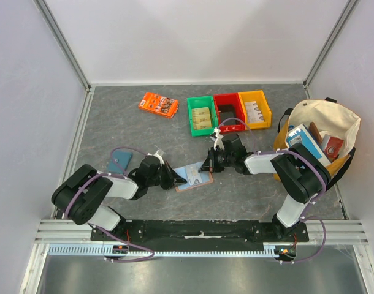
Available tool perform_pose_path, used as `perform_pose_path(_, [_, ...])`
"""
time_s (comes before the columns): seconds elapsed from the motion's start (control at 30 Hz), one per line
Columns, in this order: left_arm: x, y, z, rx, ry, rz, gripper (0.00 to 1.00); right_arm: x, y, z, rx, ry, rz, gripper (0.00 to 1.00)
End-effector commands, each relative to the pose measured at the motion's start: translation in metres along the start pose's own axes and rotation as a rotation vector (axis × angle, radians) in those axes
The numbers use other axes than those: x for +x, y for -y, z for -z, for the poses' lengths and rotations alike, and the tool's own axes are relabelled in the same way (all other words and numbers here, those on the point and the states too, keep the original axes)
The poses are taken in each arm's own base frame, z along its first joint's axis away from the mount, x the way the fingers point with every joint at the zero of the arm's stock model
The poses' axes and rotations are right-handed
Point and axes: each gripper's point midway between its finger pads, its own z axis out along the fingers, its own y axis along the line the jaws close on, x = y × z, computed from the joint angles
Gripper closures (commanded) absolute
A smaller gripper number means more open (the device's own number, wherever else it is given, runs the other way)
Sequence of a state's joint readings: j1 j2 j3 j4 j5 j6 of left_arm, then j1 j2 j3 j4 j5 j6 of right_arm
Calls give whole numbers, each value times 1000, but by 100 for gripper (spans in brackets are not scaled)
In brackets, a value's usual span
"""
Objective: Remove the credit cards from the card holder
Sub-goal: Remove the credit card from the card holder.
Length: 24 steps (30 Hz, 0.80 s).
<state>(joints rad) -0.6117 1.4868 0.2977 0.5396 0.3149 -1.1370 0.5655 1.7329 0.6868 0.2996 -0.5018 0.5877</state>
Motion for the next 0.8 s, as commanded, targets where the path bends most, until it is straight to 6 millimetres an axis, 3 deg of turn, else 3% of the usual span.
perform_pose_path(0.0, [-3,-3,5,-6,22,13,98,46,67,6,253,-113,-56,100])
perform_pose_path(0.17, [-11,19,5,82,51,-22,78,45,66,6,249,-114,-54,100])
perform_pose_path(0.27, [-13,29,0,112,40,-50,71,44,65,5,243,-112,-48,100])
perform_pose_path(0.77, [2,31,-9,183,-62,-81,70,43,62,6,235,-111,-47,100])
